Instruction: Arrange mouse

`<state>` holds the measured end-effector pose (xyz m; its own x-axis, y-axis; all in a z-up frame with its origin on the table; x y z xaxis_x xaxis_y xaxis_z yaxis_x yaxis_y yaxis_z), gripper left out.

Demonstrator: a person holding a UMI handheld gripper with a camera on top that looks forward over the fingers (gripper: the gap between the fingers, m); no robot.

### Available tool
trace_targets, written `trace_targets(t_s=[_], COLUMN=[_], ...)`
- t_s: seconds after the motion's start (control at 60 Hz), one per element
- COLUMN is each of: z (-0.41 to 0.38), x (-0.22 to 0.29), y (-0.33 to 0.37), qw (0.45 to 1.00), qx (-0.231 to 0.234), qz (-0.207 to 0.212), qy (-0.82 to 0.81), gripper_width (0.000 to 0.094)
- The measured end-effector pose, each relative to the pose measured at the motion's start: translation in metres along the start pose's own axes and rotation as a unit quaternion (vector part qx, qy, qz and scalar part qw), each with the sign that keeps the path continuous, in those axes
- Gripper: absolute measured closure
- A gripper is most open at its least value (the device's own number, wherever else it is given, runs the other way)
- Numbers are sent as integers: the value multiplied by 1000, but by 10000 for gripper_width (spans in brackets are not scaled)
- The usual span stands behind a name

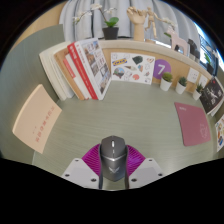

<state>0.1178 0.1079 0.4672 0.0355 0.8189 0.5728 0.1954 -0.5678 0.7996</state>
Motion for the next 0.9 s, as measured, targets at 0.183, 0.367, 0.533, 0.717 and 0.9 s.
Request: trace_targets(t_s=[0.183, 0.367, 0.533, 0.717, 0.9], z=[68, 177, 284, 374, 419], x=[118, 245, 284, 237, 164], y=[82, 176, 173, 67, -32], qw=[996, 980, 976, 987, 994], qx=[15, -3, -41, -80, -94], qz=[90, 199, 214, 136, 47], qy=[5, -8, -21, -28, -31], gripper_width=[642, 642, 643, 643, 643])
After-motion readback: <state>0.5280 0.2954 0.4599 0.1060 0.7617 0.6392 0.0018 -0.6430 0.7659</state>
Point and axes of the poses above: the point between the fingertips, and its own axes, seen from behind it with the camera up: z to the right, x up, y backward, against the way the camera looks, the point moved 8 cm from there along y, backward, against the way the camera looks, and after that the axes turned 9 degrees about -y, right-handed, at the moved point
